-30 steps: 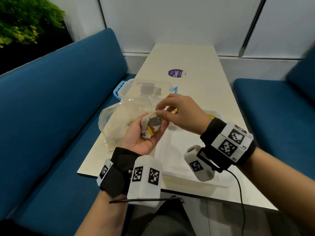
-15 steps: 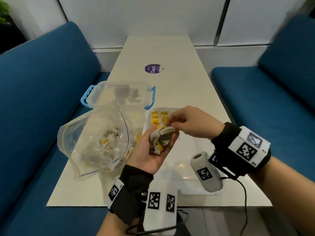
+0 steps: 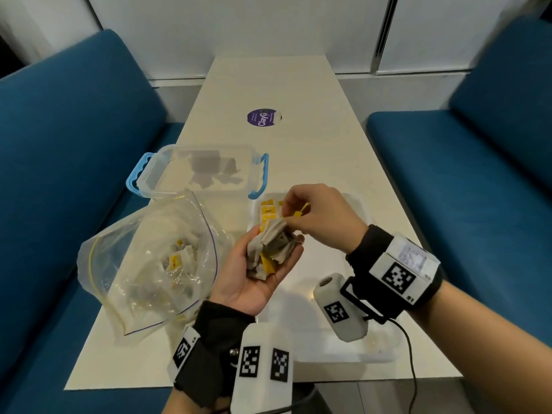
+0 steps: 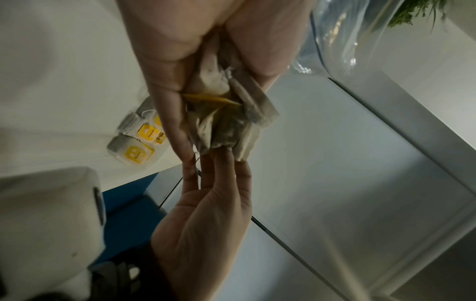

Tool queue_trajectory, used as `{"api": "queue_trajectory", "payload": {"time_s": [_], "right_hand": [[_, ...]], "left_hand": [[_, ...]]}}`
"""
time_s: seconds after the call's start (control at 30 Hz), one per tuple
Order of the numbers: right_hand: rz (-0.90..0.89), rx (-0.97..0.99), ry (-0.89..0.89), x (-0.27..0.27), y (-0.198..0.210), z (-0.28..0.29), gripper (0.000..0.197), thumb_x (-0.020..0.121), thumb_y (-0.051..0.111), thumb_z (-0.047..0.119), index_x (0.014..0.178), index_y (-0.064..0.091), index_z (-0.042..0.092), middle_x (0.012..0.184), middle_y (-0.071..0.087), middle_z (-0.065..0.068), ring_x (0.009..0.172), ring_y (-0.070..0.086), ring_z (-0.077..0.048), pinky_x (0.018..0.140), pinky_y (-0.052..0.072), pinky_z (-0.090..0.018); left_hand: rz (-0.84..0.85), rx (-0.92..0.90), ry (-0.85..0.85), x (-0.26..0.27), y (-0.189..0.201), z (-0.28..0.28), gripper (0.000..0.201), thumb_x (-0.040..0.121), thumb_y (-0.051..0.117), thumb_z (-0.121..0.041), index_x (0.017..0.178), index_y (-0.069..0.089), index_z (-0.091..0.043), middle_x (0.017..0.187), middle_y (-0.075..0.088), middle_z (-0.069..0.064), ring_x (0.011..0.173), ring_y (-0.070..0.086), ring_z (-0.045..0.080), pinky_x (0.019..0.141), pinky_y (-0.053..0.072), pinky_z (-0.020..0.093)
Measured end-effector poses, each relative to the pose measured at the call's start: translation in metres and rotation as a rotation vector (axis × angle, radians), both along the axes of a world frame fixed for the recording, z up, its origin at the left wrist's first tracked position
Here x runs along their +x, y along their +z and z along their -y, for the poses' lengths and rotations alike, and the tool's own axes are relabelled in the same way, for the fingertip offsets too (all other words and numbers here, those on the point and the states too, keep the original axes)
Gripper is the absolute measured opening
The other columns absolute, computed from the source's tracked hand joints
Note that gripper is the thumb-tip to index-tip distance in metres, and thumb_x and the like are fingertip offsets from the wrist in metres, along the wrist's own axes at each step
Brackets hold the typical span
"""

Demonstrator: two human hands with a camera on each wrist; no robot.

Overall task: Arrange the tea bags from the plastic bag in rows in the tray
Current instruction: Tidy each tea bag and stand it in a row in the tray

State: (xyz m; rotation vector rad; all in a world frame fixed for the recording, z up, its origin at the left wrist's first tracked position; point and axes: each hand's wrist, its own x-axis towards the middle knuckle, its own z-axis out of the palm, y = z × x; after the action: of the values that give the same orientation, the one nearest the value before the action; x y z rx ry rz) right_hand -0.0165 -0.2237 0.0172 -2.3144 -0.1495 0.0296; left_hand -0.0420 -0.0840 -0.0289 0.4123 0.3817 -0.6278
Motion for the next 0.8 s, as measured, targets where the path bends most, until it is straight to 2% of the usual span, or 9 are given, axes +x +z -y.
{"api": "queue_trajectory", "payload": {"time_s": [0.07,0.13,0.2,0.3,0.37,0.53,0.67,0.73,0.8], "right_hand": [[-0.006,0.008,0.0,0.0,0.001,0.0,0.008,0.083,0.061,0.008,0.084,0.063,0.016,0.074,0.055,0.012,0.066,0.051,-0.002,0.061,0.043,-0.01],[-0.008,-0.037,0.015,0.0,0.002,0.001,0.014,0.085,0.056,0.006,0.092,0.067,0.012,0.081,0.057,0.008,0.073,0.051,-0.005,0.067,0.044,-0.014],[-0.01,-0.123,0.035,-0.001,0.003,0.002,0.02,0.085,0.053,0.004,0.097,0.067,0.011,0.089,0.055,0.005,0.082,0.05,-0.009,0.07,0.038,-0.014],[-0.012,-0.219,0.033,-0.001,0.001,0.003,0.023,0.08,0.054,0.002,0.099,0.064,0.011,0.093,0.048,0.003,0.091,0.048,-0.013,0.073,0.035,-0.017],[-0.013,-0.217,0.011,0.001,-0.001,0.006,0.022,0.079,0.057,0.001,0.098,0.061,0.011,0.094,0.045,0.003,0.09,0.045,-0.012,0.071,0.033,-0.017],[0.019,-0.19,-0.032,0.005,-0.006,0.011,0.024,0.077,0.062,0.003,0.089,0.047,0.016,0.095,0.043,0.003,0.087,0.041,-0.012,0.069,0.035,-0.018],[0.015,-0.122,-0.033,0.006,-0.009,0.016,0.024,0.077,0.068,0.01,0.098,0.057,0.013,0.098,0.049,0.002,0.086,0.044,-0.01,0.072,0.038,-0.014],[0.001,-0.089,-0.021,0.007,-0.009,0.019,0.021,0.079,0.068,0.013,0.099,0.061,0.012,0.098,0.052,0.002,0.085,0.046,-0.009,0.067,0.039,-0.012],[-0.007,-0.083,-0.014,0.007,-0.009,0.02,0.021,0.08,0.065,0.009,0.101,0.063,0.012,0.099,0.054,0.0,0.084,0.047,-0.01,0.066,0.039,-0.013]], "left_hand": [[0.002,-0.001,0.0,0.002,-0.001,0.0,0.046,0.093,0.049,-0.029,0.128,0.054,0.0,0.121,0.061,0.024,0.103,0.064,0.033,0.075,0.058,0.044],[0.016,0.018,0.017,0.004,-0.003,0.003,0.04,0.093,0.05,-0.027,0.124,0.057,-0.003,0.116,0.064,0.023,0.096,0.068,0.033,0.076,0.057,0.044],[0.042,0.054,0.041,0.005,-0.004,0.008,0.029,0.093,0.052,-0.023,0.116,0.063,-0.008,0.11,0.067,0.022,0.092,0.069,0.032,0.077,0.057,0.046],[0.054,0.072,0.06,0.008,-0.006,0.015,0.023,0.094,0.052,-0.021,0.113,0.064,-0.017,0.107,0.069,0.019,0.092,0.069,0.033,0.076,0.056,0.049],[0.054,0.064,0.054,0.01,-0.007,0.016,0.024,0.094,0.052,-0.021,0.114,0.063,-0.018,0.107,0.069,0.02,0.092,0.069,0.033,0.076,0.056,0.05],[0.029,0.046,0.04,0.013,-0.008,0.019,0.034,0.091,0.054,-0.021,0.124,0.059,-0.013,0.113,0.066,0.022,0.094,0.068,0.035,0.077,0.055,0.049],[0.007,0.013,0.051,0.014,-0.011,0.017,0.028,0.092,0.052,-0.021,0.114,0.062,-0.006,0.109,0.067,0.023,0.088,0.069,0.035,0.077,0.055,0.047],[-0.001,0.012,0.044,0.014,-0.013,0.016,0.03,0.092,0.051,-0.022,0.111,0.064,-0.002,0.108,0.067,0.024,0.086,0.07,0.036,0.077,0.054,0.046],[-0.01,0.011,0.039,0.013,-0.013,0.016,0.03,0.092,0.052,-0.022,0.098,0.068,0.002,0.106,0.067,0.026,0.084,0.07,0.037,0.076,0.054,0.046]]}}
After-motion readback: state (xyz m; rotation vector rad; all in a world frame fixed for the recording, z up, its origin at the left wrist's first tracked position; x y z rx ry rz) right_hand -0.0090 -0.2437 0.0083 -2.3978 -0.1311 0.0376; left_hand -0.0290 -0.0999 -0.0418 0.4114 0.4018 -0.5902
